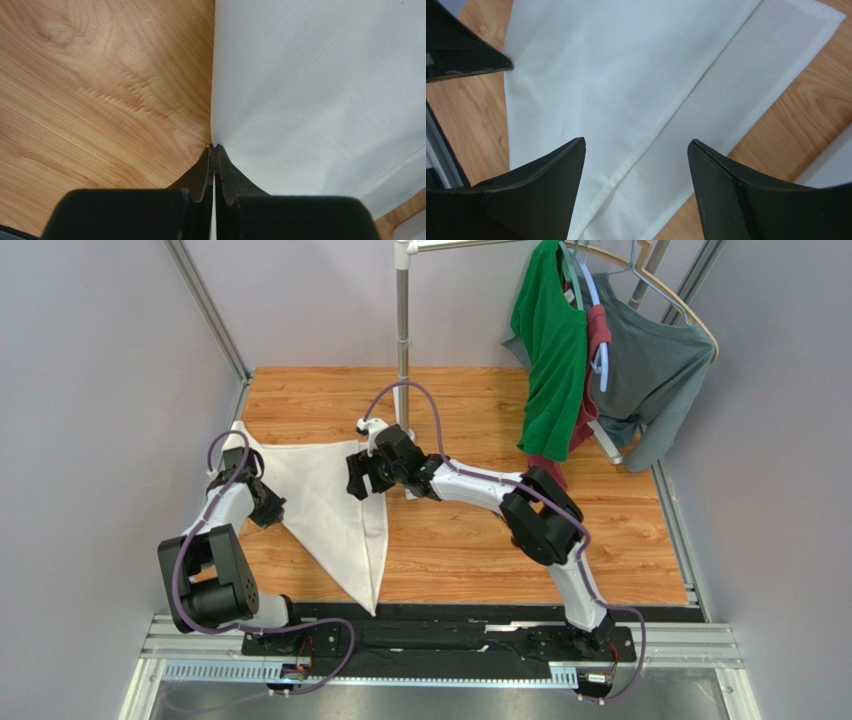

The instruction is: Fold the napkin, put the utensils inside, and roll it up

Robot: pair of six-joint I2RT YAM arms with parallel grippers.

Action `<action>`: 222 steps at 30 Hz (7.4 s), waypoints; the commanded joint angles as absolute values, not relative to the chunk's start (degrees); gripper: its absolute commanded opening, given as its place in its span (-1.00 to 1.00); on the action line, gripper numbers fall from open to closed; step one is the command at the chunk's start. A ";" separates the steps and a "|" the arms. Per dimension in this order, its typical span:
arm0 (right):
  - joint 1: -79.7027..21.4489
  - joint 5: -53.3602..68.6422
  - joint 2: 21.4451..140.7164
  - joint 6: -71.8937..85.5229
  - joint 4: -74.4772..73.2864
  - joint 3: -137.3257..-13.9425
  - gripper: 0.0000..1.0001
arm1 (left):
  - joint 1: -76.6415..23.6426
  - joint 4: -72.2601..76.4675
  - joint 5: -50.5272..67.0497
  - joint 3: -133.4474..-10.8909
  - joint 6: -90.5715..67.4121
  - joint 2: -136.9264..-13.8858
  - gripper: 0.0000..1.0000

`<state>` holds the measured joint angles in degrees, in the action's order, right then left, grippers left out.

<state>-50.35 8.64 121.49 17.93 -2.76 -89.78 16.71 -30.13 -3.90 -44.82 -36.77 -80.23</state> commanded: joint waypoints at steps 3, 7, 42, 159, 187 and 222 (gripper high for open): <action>-50.54 8.62 131.39 16.35 -1.94 -100.89 0.59 | 17.40 -29.18 -3.34 -44.21 -36.74 -79.54 -1.00; -50.19 6.42 133.33 18.28 -2.11 -101.25 0.59 | 17.75 -29.44 -4.22 -44.12 -37.09 -78.58 -1.00; -49.30 8.08 127.36 23.03 -3.16 -97.30 0.59 | 20.21 -32.25 -9.58 -44.03 -37.18 -73.74 -1.00; -47.02 -8.26 138.52 34.98 8.97 -114.08 -1.00 | 22.06 -39.11 14.41 -57.22 -20.57 -61.52 0.92; -46.85 -20.39 131.66 31.99 8.26 -102.57 -1.00 | 22.06 -38.76 15.99 -56.78 -20.92 -61.43 0.92; -46.06 -26.98 128.14 33.05 6.24 -96.33 -1.00 | 22.06 -38.50 16.79 -56.60 -20.92 -61.44 0.92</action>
<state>-46.78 -24.03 131.61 32.95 5.85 -96.75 21.80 -39.97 16.01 -56.71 -20.67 -62.46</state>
